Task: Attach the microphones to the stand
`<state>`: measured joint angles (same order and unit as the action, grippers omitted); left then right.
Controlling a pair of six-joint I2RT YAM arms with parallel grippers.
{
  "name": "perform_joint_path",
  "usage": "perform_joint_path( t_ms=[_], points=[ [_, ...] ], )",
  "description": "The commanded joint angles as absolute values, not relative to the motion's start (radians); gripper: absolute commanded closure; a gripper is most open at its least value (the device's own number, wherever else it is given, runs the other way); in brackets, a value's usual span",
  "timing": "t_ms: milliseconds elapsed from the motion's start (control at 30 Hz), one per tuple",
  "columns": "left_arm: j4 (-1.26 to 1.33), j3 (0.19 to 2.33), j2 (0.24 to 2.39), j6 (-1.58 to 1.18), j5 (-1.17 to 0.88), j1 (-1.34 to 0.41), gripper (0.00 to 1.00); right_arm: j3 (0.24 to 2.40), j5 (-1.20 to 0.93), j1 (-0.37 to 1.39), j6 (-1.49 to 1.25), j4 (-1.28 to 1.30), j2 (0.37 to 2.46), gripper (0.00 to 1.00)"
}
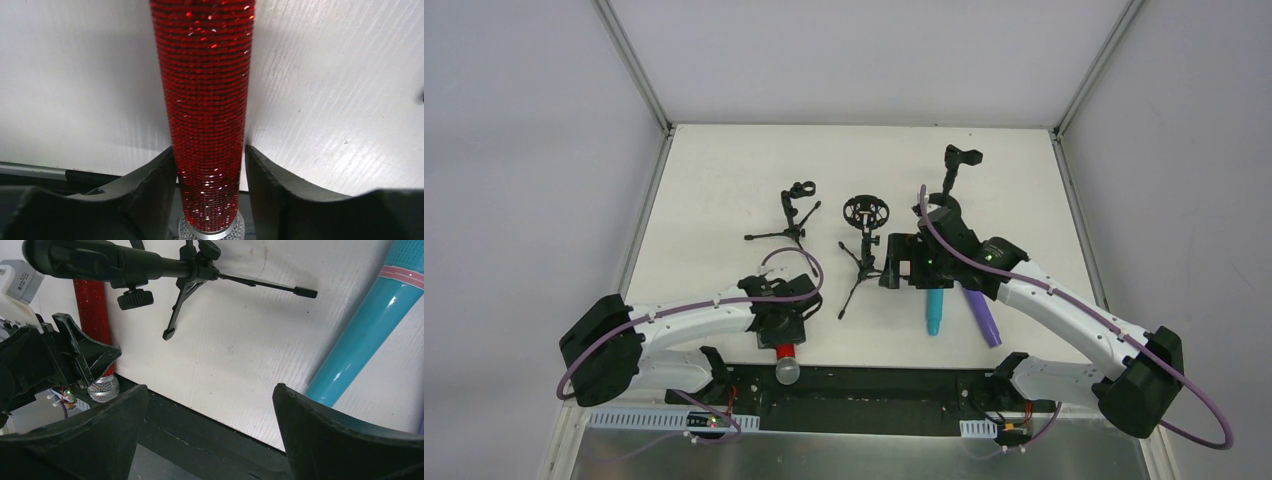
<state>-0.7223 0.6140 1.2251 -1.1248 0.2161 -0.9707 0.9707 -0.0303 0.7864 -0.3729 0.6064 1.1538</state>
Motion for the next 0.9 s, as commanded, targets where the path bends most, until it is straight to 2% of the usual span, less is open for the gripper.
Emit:
perform_joint_path(
  t_ms=[0, 300, 567, 867],
  points=[
    [-0.774, 0.568, 1.212, -1.171, 0.223, -1.002, 0.54, 0.973, -0.02, 0.779, -0.36, 0.589, 1.124, 0.01],
    [-0.773, 0.622, 1.269, -1.136, 0.233, -1.031, 1.0, 0.971, -0.018, 0.779, -0.365, 0.588, 1.124, 0.01],
    [-0.772, 0.697, 1.207, -1.085, 0.3, -1.032, 1.0, 0.955, -0.006, 0.776, -0.363, 0.587, 1.1, 0.01],
    [-0.668, 0.709, 0.911, -1.012, 0.399, -1.032, 1.0, 0.951, -0.006, 0.772, -0.367, 0.591, 1.079, 0.01]
  ],
)
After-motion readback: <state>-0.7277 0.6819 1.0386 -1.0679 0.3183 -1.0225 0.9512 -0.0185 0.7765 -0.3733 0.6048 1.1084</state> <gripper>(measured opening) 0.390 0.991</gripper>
